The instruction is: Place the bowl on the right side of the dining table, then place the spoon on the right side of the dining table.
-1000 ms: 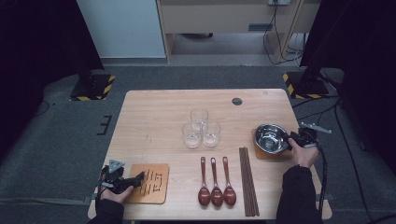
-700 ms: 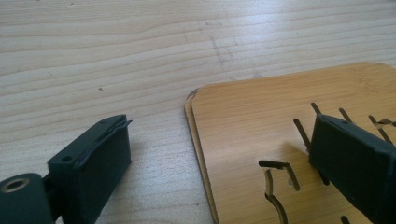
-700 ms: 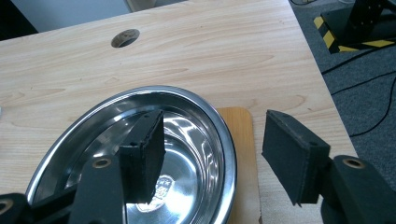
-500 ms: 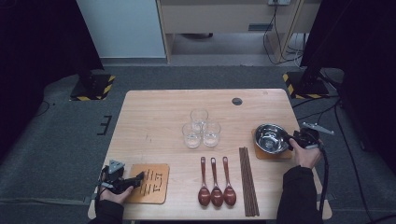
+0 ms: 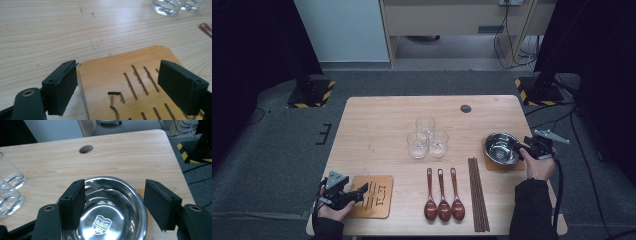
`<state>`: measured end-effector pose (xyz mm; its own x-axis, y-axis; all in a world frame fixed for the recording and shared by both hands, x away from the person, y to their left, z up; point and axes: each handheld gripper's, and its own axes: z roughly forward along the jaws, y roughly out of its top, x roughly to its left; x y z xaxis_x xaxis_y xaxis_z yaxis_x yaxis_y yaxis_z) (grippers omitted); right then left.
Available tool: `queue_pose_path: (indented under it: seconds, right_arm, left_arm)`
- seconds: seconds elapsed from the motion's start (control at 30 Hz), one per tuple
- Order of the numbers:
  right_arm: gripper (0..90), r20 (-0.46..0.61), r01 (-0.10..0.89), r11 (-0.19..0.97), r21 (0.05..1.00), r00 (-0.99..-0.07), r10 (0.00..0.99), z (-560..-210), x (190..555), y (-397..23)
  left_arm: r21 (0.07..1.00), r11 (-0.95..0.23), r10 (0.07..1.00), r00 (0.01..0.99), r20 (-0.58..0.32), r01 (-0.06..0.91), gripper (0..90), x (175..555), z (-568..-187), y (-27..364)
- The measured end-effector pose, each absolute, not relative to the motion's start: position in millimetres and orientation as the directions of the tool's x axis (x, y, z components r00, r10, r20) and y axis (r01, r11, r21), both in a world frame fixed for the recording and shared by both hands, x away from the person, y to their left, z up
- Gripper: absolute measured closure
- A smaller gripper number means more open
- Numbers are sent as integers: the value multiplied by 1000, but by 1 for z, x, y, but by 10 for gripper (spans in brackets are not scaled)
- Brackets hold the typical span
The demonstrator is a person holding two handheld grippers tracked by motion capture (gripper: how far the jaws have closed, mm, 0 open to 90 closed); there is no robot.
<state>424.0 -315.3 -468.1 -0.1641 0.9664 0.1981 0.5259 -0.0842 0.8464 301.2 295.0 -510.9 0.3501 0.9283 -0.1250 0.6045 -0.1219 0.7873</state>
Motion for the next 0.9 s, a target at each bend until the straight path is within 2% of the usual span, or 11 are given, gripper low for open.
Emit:
queue_pose_path:
  seconds: [0.47, 0.9]
  right_arm:
    - [350, 204, 512, -11, 859, -322, 924, -451, 409, -292]
    - [367, 219, 503, 28, 864, -424, 879, -442, 400, -265]
  left_arm:
    - [807, -149, 888, 437, -146, 571, 200, 296, -496, 274]
    - [816, -198, 840, 523, -144, 543, 266, 294, -486, 245]
